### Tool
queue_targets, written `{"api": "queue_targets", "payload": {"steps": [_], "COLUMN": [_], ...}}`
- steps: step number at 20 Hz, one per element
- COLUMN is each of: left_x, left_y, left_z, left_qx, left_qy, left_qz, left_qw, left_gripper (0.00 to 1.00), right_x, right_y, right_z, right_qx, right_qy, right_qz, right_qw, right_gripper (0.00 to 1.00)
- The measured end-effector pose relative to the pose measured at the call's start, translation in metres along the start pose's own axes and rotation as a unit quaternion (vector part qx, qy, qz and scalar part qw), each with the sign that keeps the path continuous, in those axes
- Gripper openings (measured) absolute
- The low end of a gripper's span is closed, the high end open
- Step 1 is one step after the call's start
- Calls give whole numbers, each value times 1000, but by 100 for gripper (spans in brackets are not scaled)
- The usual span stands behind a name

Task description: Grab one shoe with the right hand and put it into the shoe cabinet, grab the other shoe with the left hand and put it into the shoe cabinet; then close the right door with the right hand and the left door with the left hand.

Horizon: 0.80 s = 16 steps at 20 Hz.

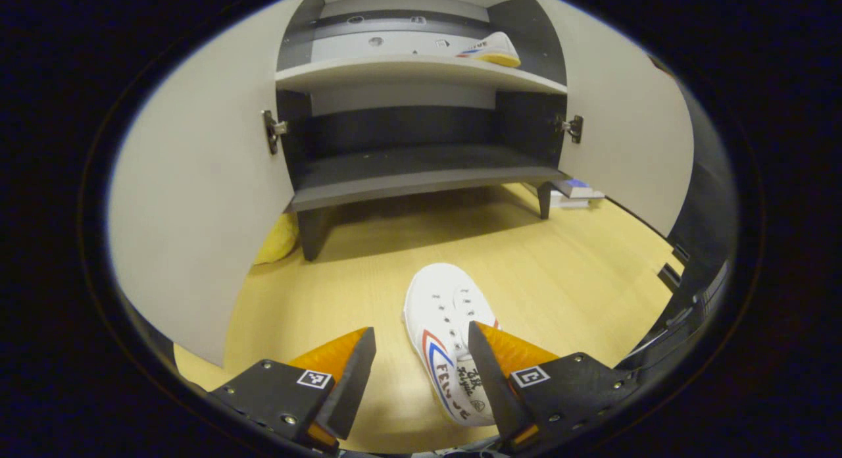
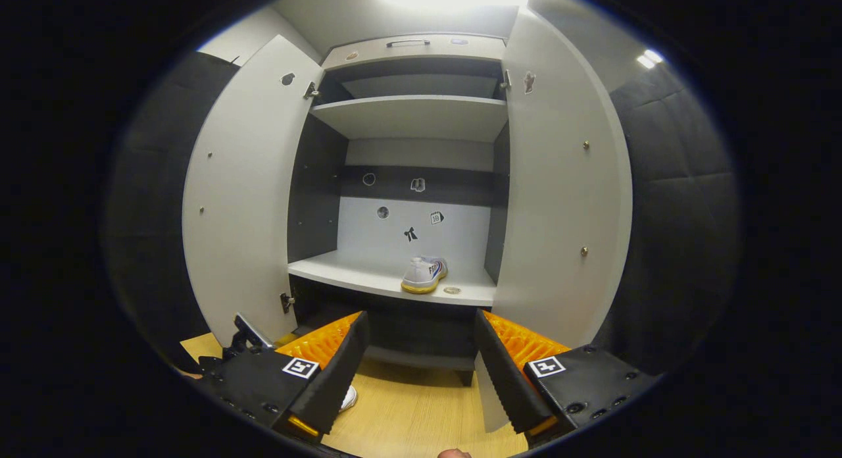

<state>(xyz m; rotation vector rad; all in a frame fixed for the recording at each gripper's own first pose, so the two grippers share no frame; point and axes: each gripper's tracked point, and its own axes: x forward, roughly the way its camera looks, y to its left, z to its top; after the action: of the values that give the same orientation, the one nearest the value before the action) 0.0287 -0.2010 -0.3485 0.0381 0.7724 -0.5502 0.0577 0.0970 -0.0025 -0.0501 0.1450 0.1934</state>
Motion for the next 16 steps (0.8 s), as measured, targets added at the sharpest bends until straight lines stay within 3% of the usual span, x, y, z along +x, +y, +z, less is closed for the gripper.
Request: {"api": "queue_targets", "payload": {"steps": [8,11,14,16], "left_x": [25,26,29,30], "left_y": [1,-9,-14,-13], "left_z": [-32,-39,-40,-40], "left_qx": [-2,-10,-28,-32], "left_qy": [73,92,99,106], "left_qz": [3,-22,-28,-25], "left_qw": [997,996,994,994], "left_gripper": [83,86,52,46], "right_x": [-8,-8,-11,-13], "right_y": [-14,-17,-22,-22], "right_z": [-19,-22,-24,-26], "right_qx": [-13,-17,-20,-12], "right_qy": [27,31,35,38], "right_qz": [-15,-17,-24,-19], "right_qw": [999,999,999,999], "right_gripper": [99,99,98,98]}}
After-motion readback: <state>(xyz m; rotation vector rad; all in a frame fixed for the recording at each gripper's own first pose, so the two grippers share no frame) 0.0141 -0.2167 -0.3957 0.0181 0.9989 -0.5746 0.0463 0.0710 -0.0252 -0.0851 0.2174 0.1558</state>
